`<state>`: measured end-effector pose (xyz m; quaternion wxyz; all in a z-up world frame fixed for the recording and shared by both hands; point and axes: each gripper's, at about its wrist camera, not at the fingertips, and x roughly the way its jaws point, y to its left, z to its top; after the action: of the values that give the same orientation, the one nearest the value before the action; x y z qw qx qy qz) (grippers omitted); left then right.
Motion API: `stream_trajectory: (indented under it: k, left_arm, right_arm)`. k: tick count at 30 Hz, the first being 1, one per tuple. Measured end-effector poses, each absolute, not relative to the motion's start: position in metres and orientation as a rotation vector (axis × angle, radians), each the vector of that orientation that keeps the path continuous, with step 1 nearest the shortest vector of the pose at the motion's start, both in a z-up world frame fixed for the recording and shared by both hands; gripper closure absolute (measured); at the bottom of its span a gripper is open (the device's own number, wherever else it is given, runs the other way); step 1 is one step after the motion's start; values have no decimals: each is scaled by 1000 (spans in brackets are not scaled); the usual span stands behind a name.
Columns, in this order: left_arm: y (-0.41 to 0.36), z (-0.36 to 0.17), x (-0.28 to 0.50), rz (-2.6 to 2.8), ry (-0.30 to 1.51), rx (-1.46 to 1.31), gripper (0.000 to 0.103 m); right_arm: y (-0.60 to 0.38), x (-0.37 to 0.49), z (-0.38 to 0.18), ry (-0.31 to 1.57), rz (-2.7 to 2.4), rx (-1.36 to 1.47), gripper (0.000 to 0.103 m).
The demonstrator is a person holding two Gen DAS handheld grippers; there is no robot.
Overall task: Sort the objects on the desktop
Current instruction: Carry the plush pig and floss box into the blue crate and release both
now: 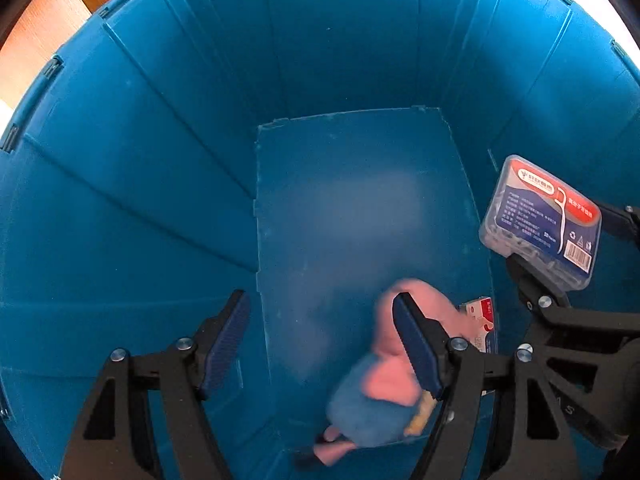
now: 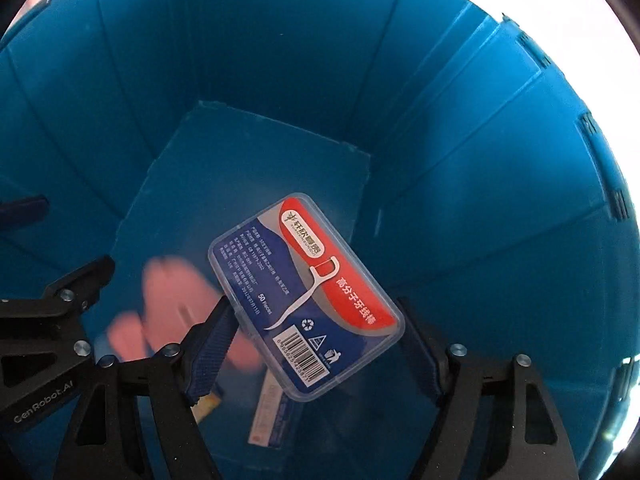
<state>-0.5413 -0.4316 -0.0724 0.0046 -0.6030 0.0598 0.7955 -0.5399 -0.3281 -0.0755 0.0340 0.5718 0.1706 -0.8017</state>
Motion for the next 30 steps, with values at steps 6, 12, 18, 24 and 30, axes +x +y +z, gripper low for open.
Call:
stream_trajectory:
  k: [6,12,18,24,30]
  left_arm:
    - [-439,-70,-539,2507,167,-1886,30]
    - [-443,-51,-528,2545,133,-1827,30]
    - [-446,-7,-494,2617,110,-1672,30]
    - [-442,45,-446,2752,121,-1450,30]
    - [-428,90,-378,2896,105,-1085,30]
  right_arm:
    - [-336,-538,-75,574,-2468,1732,24]
    - [-326,-529,-61,597,-2512,1651,14]
    - [-323,-518,-27,572,-2567,1496,8]
    - [-310,-476,23,566,-2642,1338,1]
    - [-274,-415,70,457,-2732,1161,0]
